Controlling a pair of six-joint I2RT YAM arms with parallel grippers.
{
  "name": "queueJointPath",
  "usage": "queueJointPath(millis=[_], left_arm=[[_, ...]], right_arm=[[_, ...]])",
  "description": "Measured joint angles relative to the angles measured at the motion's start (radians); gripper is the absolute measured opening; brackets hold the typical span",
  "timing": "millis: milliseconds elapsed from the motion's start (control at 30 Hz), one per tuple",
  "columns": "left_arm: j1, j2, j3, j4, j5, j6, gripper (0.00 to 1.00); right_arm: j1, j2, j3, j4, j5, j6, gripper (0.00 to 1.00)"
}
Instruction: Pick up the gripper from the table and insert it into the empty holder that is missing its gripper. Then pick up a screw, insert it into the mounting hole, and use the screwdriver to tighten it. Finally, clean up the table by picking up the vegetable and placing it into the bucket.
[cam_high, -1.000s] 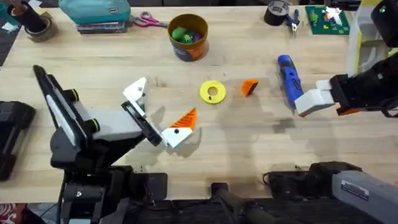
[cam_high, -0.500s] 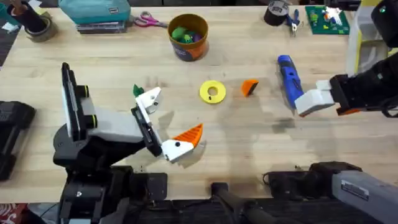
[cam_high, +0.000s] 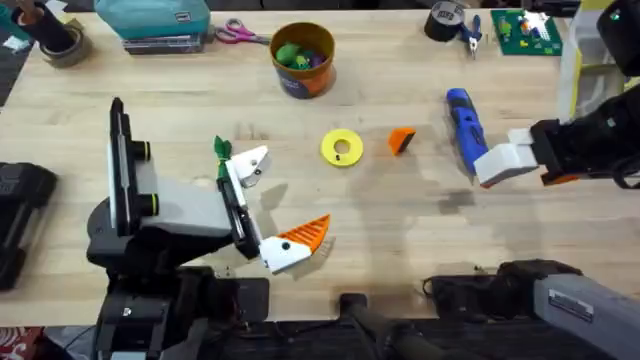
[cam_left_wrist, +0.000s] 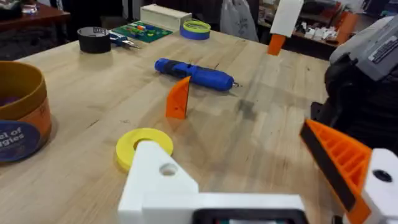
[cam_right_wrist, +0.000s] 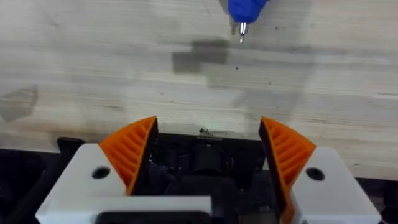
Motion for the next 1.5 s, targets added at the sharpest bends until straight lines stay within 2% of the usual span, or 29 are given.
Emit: queueJointPath(millis=[433, 1500], left_arm=[[0.0, 0.0, 0.0, 0.001, -0.002, 0.054, 0.985], [0.0, 0.0, 0.0, 0.002, -0.002, 0.058, 0.985]], right_arm=[[0.0, 0.0, 0.0, 0.0, 0.0, 0.0, 0.996], [0.0, 0.0, 0.0, 0.0, 0.0, 0.0, 0.997]])
